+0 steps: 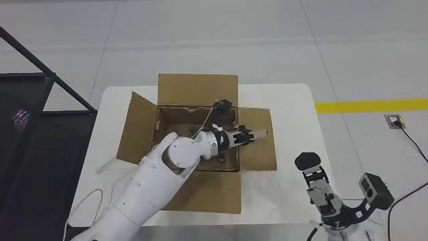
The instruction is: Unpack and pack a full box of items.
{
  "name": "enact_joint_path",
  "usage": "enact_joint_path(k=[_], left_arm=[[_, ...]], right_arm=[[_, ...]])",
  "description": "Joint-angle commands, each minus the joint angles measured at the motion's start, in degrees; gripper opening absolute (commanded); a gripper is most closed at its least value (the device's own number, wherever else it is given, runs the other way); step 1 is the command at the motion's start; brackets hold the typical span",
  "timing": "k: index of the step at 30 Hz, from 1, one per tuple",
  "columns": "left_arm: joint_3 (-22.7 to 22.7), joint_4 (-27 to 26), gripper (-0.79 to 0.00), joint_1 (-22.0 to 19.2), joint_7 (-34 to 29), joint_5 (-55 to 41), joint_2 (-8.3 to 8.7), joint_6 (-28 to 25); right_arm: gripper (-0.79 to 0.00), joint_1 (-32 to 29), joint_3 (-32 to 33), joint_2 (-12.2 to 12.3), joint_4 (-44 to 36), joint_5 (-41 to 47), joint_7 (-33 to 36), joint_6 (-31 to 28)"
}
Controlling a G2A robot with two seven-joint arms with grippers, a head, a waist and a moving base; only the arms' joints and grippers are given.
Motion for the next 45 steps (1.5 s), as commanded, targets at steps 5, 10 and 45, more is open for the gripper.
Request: enact_joint_path(k=[5, 10, 45], left_arm=[[2.7, 5.0, 0.000, -2.3, 1.5, -0.5, -2.27, -1.2], [-0.2, 4.2, 0.000, -2.2, 0.7, -2.5, -2.00, -3.6], [-67.1, -39.8, 0.000, 54.2, -5.8, -10.5, 10.94, -13.1]], right_arm=[[0.000, -0.2, 0.0, 0.4, 2.1, 1.7, -2.6, 0.0], [0.000, -0.1, -0.1, 0.4, 2.8, 2.7, -3.0, 0.4], [0.000, 55.5, -45.8, -7.8, 25.8, -29.2, 38.9, 52.6]])
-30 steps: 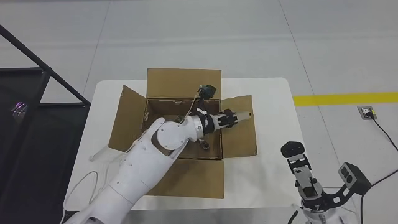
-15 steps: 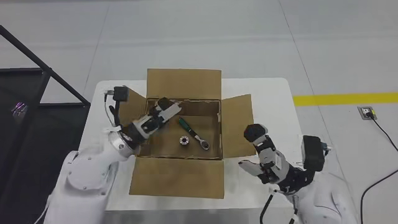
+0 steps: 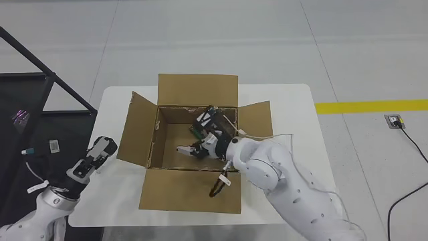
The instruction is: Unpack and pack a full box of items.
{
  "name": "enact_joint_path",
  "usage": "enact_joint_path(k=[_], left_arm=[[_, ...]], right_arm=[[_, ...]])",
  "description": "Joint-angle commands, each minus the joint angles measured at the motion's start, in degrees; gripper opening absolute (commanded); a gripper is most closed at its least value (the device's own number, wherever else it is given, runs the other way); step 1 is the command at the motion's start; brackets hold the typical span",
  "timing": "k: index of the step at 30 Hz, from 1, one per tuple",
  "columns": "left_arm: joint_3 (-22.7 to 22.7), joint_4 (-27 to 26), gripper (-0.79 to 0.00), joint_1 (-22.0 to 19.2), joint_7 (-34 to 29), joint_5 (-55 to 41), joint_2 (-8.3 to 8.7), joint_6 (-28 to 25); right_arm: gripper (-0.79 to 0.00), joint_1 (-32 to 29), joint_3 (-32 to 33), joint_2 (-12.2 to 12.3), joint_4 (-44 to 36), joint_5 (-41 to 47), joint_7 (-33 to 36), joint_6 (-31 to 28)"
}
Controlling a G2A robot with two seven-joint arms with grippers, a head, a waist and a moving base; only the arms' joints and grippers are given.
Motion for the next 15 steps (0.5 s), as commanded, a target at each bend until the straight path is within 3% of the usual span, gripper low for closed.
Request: enact_joint_path(k=[1, 5, 15], left_arm=[[0.3, 0.5, 0.000, 0.6, -1.9, -1.0, 0.15, -1.7], [0.4, 0.3, 0.000, 0.8, -2.4, -0.9, 0.19, -2.4], [0.4, 0.3, 0.000, 0.8, -2.4, -0.9, 0.19, -2.4]], right_arm=[[0.000, 4.6, -4.1, -1.8, 8.3, 0.7, 0.5, 2.2], [0.000, 9.5, -8.7, -4.8, 19.4, 1.6, -0.4, 5.7], [0.000, 9.5, -8.7, -4.8, 19.4, 1.6, -0.4, 5.7]])
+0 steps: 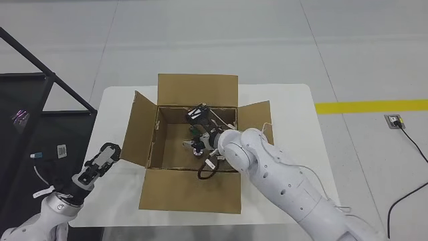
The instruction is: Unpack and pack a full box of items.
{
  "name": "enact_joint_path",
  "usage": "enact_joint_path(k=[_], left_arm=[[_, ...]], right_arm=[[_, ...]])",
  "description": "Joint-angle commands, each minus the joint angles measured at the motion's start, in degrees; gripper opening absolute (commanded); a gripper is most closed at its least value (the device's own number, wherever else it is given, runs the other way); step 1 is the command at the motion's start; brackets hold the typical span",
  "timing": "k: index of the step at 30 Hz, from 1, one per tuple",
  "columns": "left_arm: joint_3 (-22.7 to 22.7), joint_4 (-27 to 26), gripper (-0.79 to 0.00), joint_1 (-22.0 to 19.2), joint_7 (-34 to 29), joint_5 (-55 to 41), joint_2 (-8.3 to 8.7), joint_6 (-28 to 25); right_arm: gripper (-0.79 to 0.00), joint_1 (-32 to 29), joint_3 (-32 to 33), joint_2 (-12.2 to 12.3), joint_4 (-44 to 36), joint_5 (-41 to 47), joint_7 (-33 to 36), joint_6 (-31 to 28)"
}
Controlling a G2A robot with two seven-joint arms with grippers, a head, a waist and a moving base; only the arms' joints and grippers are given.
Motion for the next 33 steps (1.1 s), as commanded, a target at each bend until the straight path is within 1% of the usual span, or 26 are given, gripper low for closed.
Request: enact_joint_path(k=[1, 3, 5, 7, 11, 14, 16, 20, 24, 26, 27, 28, 30, 31, 33], left_arm=[[0.0, 0.0, 0.000, 0.0, 0.0, 0.0, 0.00, 0.0], [0.0, 0.0, 0.000, 0.0, 0.0, 0.0, 0.00, 0.0], [0.5, -0.6, 0.000, 0.4, 1.1, 0.7, -0.01, 0.3], [0.7, -0.9, 0.000, 0.8, 2.1, 1.1, 0.01, 0.8], [0.8, -0.9, 0.000, 1.3, 3.7, 1.8, 0.10, 1.6], [0.7, -0.4, 0.000, 1.6, 5.1, 1.6, 0.13, 2.8], [0.7, -0.4, 0.000, 1.6, 5.1, 1.6, 0.13, 2.8], [0.7, -0.4, 0.000, 1.6, 5.1, 1.6, 0.13, 2.8], [0.7, -0.4, 0.000, 1.6, 5.1, 1.6, 0.13, 2.8], [0.7, -0.4, 0.000, 1.6, 5.1, 1.6, 0.13, 2.8], [0.7, -0.4, 0.000, 1.6, 5.1, 1.6, 0.13, 2.8], [0.7, -0.4, 0.000, 1.6, 5.1, 1.6, 0.13, 2.8], [0.7, -0.4, 0.000, 1.6, 5.2, 1.6, 0.13, 2.9], [0.9, -0.7, 0.000, 1.7, 5.8, 1.8, 0.12, 3.1], [1.2, -1.0, 0.000, 2.0, 6.4, 2.2, 0.13, 3.3]], right_arm=[[0.000, 0.0, 0.0, 0.0, 0.0, 0.0, 0.0, 0.0], [0.000, -0.1, -1.2, -0.1, -0.6, -1.8, 0.3, -1.9], [0.000, 1.0, -2.9, -1.0, 0.5, -3.6, 3.2, 1.4], [0.000, 2.7, -5.0, -2.5, 2.4, -4.4, 6.7, 5.6], [0.000, 6.4, -9.4, -6.0, 8.7, -4.0, 11.9, 7.2], [0.000, 9.1, -12.1, -8.8, 14.2, -1.9, 16.8, 3.8], [0.000, 10.1, -13.0, -10.3, 17.1, -1.3, 16.7, 4.4], [0.000, 11.6, -14.3, -13.5, 23.9, 0.6, 15.5, 3.2], [0.000, 12.3, -15.1, -16.3, 29.5, 1.9, 12.8, 2.5], [-0.009, 12.5, -15.5, -17.7, 31.9, 2.1, 12.2, 3.1], [-0.062, 12.6, -15.7, -18.3, 32.9, 2.3, 11.7, 2.9], [-0.139, 12.6, -15.8, -18.9, 33.9, 2.6, 11.2, 2.3], [-0.222, 12.9, -15.9, -20.0, 36.0, 3.0, 10.7, 1.5], [-0.376, 13.1, -15.9, -20.5, 37.0, 3.1, 10.5, 1.2], [-0.483, 13.3, -15.9, -21.4, 38.8, 3.4, 9.9, 0.6]])
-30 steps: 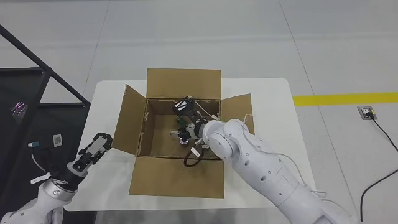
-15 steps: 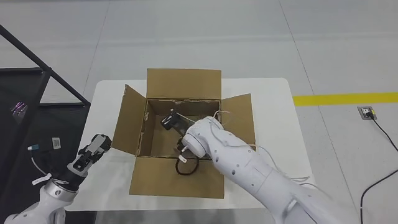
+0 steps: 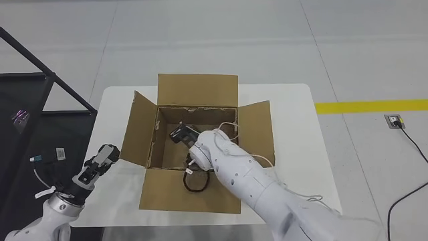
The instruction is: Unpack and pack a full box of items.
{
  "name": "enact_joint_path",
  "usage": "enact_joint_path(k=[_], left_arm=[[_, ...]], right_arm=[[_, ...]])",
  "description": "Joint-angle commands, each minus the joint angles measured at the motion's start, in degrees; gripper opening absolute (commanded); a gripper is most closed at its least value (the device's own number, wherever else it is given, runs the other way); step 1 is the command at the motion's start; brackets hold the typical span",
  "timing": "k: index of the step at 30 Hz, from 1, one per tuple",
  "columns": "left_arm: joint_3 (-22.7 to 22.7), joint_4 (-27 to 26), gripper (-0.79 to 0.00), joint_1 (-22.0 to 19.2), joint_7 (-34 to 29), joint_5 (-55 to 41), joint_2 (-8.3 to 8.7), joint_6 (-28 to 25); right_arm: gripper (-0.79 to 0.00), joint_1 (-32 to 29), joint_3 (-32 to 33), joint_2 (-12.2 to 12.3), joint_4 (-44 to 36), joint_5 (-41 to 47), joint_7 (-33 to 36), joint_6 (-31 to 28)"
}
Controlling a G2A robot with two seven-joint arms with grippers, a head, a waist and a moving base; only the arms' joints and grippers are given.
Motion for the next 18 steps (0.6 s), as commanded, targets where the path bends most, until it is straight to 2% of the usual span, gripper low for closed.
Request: enact_joint_path(k=[1, 3, 4, 5, 11, 16, 18], left_arm=[[0.2, -0.2, 0.000, 0.1, 0.5, 0.3, 0.03, 0.1], [0.4, -0.3, 0.000, 0.2, 0.9, 0.4, 0.08, 0.3], [0.5, -0.3, 0.000, 0.2, 0.9, 0.5, 0.11, 0.3], [0.6, -0.3, 0.000, 0.2, 1.0, 0.6, 0.14, 0.2], [0.8, -0.3, 0.000, 0.4, 1.1, 0.8, 0.34, -0.1], [0.9, -0.4, 0.000, 0.5, 1.4, 1.0, 0.50, -0.1], [1.0, -0.3, 0.000, 0.6, 1.5, 1.1, 0.56, -0.2]], right_arm=[[-0.542, 0.2, 0.0, -0.7, 1.6, 0.1, -0.6, -0.5], [-0.659, 0.5, 0.1, -1.4, 3.2, 0.3, -1.2, -0.8], [-0.751, 0.7, 0.2, -1.7, 3.9, 0.4, -1.5, -1.0], [-0.779, 0.8, 0.3, -2.0, 4.6, 0.4, -1.9, -1.0], [-0.785, 1.8, 0.9, -3.3, 7.8, 0.0, -3.4, 0.3], [-0.785, 2.8, 1.5, -3.6, 7.0, -0.9, -6.6, -0.3], [-0.785, 3.3, 1.8, -3.4, 6.3, -1.7, -7.9, 1.2]])
